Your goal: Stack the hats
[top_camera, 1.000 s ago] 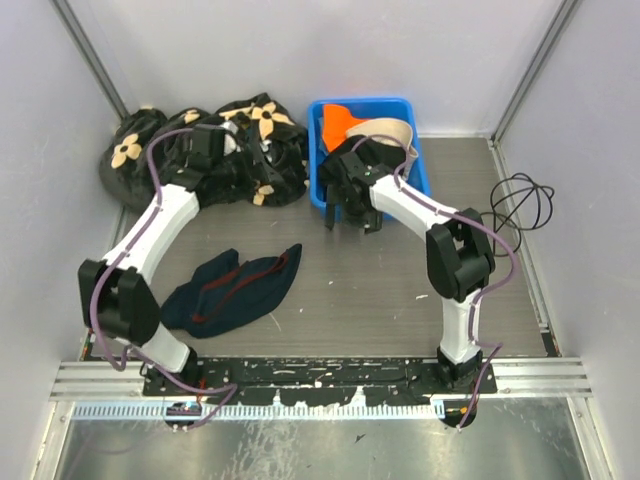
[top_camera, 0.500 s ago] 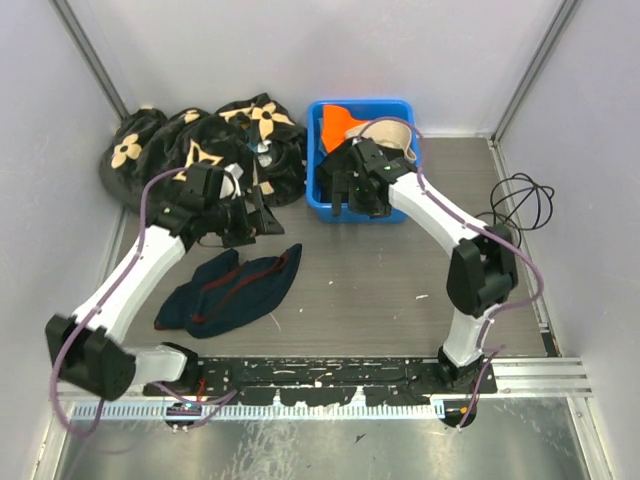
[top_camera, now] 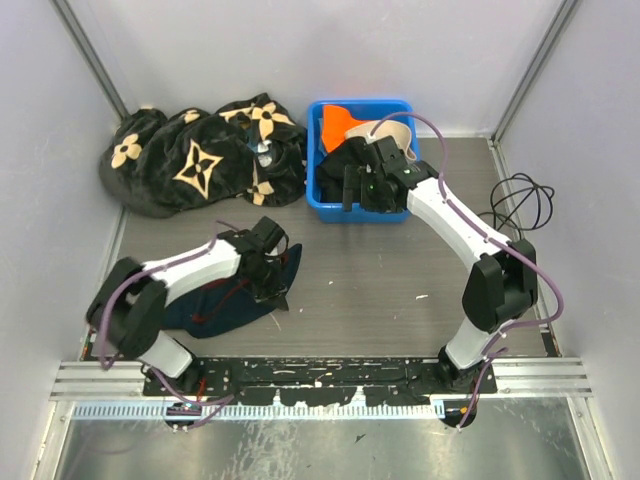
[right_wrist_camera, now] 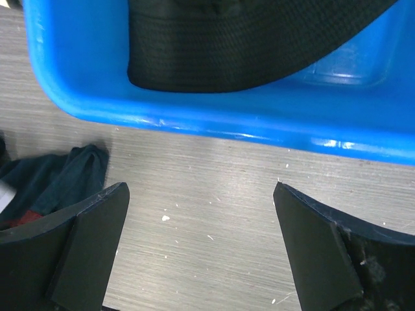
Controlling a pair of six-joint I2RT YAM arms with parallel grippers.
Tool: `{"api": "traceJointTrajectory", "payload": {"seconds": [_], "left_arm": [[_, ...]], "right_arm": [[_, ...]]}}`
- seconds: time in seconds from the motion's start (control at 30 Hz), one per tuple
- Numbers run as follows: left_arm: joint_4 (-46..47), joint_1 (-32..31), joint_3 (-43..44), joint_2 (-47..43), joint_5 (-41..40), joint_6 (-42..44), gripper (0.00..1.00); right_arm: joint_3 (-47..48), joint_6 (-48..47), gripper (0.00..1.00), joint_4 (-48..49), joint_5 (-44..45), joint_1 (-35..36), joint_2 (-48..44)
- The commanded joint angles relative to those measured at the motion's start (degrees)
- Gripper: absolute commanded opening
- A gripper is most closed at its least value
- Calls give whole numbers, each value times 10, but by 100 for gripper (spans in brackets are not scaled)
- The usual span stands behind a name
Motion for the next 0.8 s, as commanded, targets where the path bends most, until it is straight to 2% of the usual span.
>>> {"api": "traceJointTrajectory", "payload": {"seconds": [0.0, 0.13, 0.33, 0.47, 0.6, 0.77], "left_arm": [[6, 20, 48, 107, -64, 7, 0], [-44, 67, 77, 148, -128, 25, 0], [-86, 200, 62, 168, -197, 56, 0], [-78, 295, 68, 180, -224, 97, 0], [-83, 379, 112, 220, -247, 122, 0], [-85, 440, 196, 267, -294, 137, 0]], "right_arm": [[-19, -18, 100, 22, -20, -8, -50], [-50, -28, 100, 24, -25, -18, -82], [-87, -40, 100, 24, -37, -39, -110], [-87, -39, 100, 24, -47, -44, -109], [-71, -38, 100, 16, -47, -44, -105], [-56, -46, 100, -10, -33, -44, -101]]}}
